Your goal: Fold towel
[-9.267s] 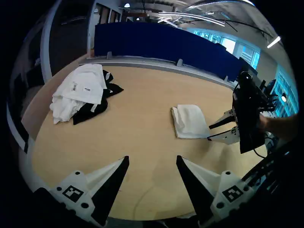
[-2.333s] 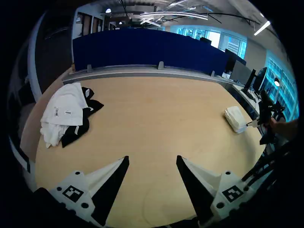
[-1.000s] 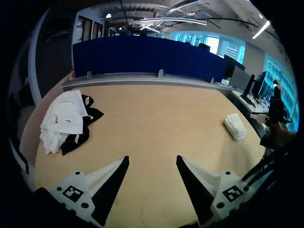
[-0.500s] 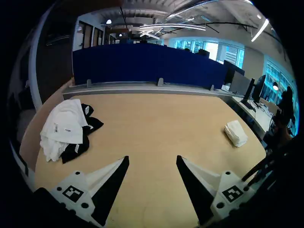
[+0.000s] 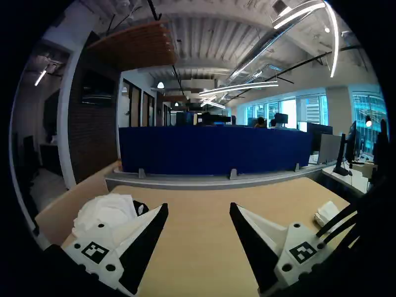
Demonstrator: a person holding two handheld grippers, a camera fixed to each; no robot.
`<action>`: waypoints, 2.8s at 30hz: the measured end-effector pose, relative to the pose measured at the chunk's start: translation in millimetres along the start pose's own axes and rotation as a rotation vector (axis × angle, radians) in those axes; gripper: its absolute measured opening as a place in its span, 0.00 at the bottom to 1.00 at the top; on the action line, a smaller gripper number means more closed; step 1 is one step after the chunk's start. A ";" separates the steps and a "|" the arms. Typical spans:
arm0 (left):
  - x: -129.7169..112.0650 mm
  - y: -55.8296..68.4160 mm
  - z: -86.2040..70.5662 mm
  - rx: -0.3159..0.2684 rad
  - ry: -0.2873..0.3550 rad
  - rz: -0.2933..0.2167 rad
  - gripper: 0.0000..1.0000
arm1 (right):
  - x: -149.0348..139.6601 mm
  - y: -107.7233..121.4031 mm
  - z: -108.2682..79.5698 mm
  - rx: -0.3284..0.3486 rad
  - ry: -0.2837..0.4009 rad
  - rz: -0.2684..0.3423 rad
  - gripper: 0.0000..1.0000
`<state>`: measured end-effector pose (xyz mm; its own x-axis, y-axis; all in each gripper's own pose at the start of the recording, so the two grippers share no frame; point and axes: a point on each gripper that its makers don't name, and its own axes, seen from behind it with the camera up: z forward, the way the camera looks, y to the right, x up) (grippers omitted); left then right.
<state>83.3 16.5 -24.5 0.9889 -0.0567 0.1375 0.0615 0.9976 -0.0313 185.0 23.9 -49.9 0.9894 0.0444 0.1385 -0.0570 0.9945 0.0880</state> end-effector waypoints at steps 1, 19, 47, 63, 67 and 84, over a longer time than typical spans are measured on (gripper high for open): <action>2.6 -0.4 1.2 0.001 0.008 0.001 0.92 | 0.1 -1.0 0.6 0.001 0.000 0.000 1.00; -21.6 -14.2 15.3 0.011 0.043 -0.009 0.92 | -0.9 -20.2 9.4 -0.025 -0.003 -0.021 1.00; -126.2 -31.8 46.6 0.058 0.163 0.060 0.92 | -29.0 -76.5 53.5 0.003 -0.016 -0.094 1.00; -158.6 -41.1 65.4 0.067 0.184 0.049 0.92 | -48.5 -112.8 75.8 0.041 -0.034 -0.127 1.00; -162.0 -37.4 67.8 0.061 0.178 0.045 0.92 | -45.9 -117.5 79.3 0.050 -0.030 -0.130 1.00; -173.6 -33.8 72.8 0.050 0.139 0.016 0.92 | -42.2 -97.4 77.8 0.032 -0.008 -0.098 1.00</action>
<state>-100.3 -4.5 24.7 0.9991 -0.0421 -0.0010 0.0422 0.9990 0.0179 138.4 -82.3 12.4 0.9893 -0.0543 0.1354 0.0361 0.9904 0.1334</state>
